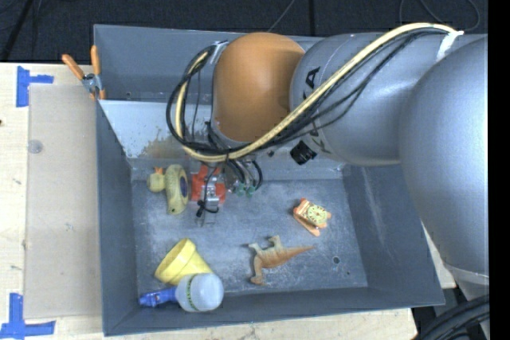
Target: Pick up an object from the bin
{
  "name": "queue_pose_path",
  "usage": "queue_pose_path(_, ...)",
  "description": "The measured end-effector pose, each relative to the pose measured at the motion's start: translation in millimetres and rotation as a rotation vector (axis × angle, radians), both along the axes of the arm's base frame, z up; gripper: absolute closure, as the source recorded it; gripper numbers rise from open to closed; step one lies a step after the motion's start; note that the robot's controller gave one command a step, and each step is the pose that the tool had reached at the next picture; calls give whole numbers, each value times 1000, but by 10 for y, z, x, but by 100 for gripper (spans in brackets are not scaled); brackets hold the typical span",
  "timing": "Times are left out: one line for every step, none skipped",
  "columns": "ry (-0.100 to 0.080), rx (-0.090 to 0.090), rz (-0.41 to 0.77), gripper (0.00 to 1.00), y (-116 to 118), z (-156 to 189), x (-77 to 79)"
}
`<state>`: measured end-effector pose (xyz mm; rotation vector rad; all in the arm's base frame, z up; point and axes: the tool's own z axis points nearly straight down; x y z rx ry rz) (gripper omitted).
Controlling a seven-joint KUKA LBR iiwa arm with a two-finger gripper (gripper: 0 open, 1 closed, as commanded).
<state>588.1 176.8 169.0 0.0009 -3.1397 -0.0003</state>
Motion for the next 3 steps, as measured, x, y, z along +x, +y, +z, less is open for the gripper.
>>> queue_pose_path(-2, 1, 76, 0, -135, -248, -355)
queue_pose_path(-2, 1, 216, 0, -242, -818, -485)
queue_pose_path(5, -6, 158, 0, 42, -984, -806)
